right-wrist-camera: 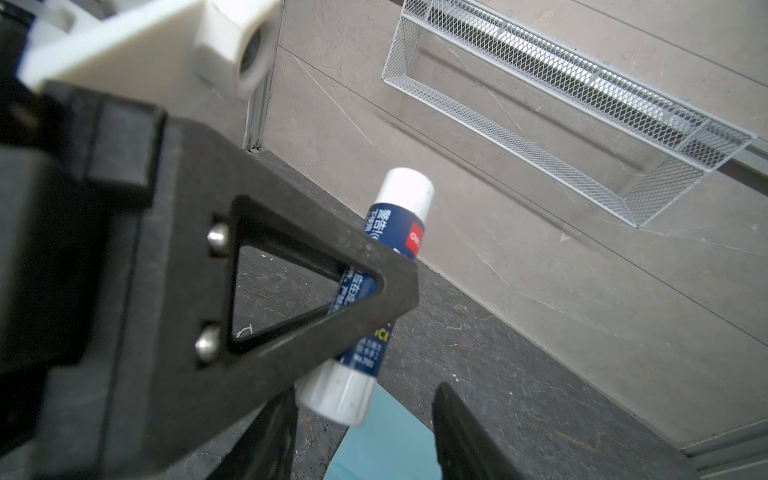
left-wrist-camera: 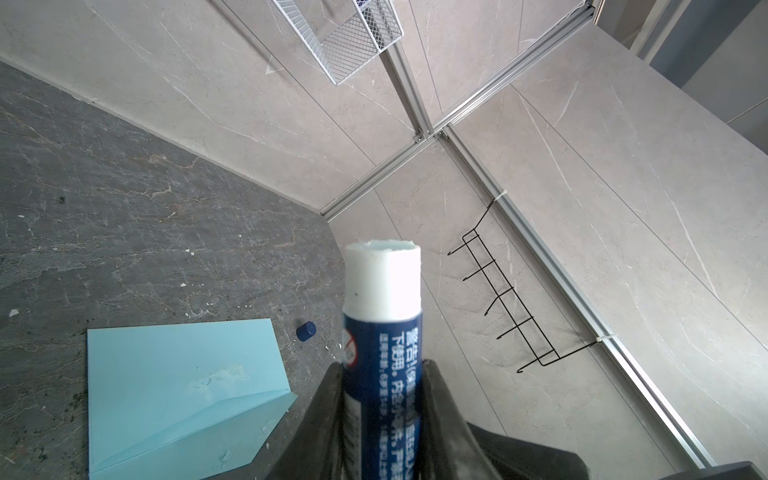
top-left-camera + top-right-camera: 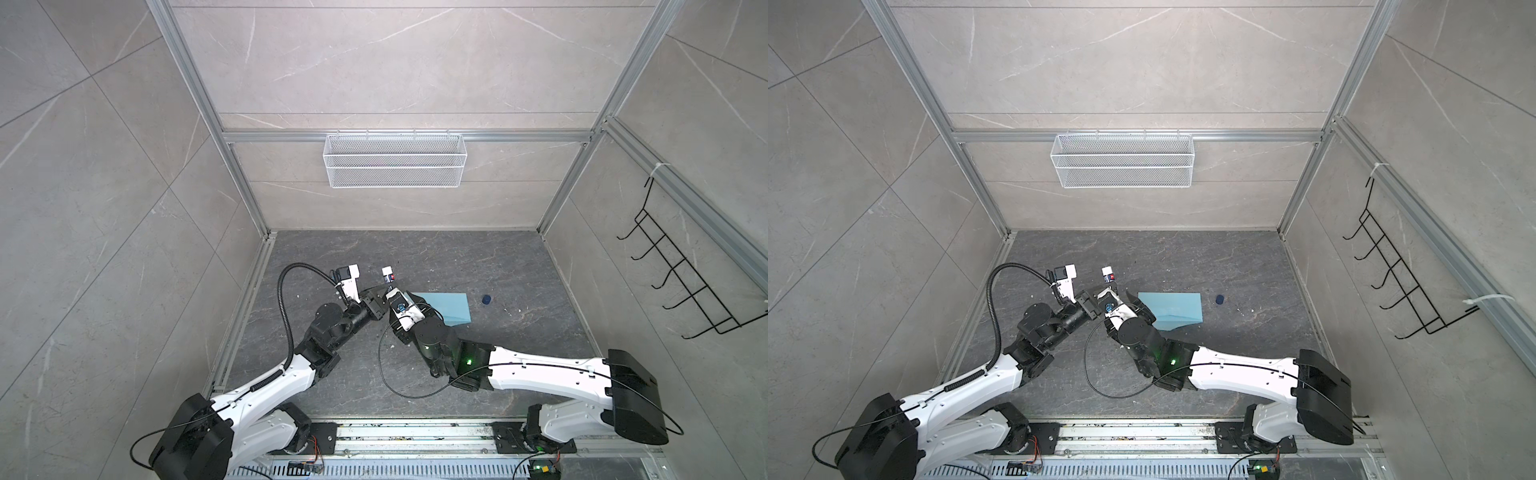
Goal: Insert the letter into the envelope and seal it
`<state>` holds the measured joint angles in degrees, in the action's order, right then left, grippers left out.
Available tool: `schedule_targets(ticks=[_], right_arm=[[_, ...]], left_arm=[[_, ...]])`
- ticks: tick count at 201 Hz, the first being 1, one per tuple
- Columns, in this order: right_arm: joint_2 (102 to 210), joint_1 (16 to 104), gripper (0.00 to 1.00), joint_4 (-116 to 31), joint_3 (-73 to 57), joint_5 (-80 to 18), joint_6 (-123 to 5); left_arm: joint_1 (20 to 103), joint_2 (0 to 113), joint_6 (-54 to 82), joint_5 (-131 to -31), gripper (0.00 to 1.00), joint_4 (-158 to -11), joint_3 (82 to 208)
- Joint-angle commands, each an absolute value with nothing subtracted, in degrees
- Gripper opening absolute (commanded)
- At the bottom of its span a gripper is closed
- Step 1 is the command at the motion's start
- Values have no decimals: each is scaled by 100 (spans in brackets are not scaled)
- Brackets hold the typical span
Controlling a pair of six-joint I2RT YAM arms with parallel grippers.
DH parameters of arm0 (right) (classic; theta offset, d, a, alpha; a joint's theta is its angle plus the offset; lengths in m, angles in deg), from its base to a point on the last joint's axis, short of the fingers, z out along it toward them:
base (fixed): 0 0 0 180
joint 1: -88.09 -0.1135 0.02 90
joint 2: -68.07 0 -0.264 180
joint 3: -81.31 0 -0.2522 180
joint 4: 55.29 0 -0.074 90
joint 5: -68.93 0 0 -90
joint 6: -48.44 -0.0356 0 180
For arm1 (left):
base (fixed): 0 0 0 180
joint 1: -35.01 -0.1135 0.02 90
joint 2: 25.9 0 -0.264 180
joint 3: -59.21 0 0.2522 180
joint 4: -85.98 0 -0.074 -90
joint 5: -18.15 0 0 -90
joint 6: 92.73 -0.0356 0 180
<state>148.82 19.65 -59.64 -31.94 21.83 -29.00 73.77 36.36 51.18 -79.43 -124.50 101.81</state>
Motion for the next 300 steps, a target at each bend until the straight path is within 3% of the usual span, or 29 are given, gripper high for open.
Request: schedule_targets(ticks=[1,57,106,168,229,281,300], right_arm=[[15020,1945,48,-6181,-3042,2484,-3203],[14978,1975,23,-6254,-3031,2426,-3611],[14412,2409,16,-6070,-3322,1024,-4372],[13997,3728,16,-6225,-3715,-1663,-5988],[14501,4872,20,-7288,-3869,-4160,-7526],[14493,4956,33,-6482,-3673,-4278,-6833],[14259,4946,43,-5868,-3701,-3950,-6202]], left_arm=[[7400,3665,5178,-7889,0,-12950,10298],[7401,3711,5165,-7946,0,-13135,10250],[7395,3718,5081,-8109,0,-13507,10155],[7396,3735,5018,-8343,0,-13857,10126],[7395,3738,4939,-8506,0,-14018,10111],[7395,3668,4893,-8336,0,-13648,10169],[7396,3603,4796,-8311,0,-13306,10263]])
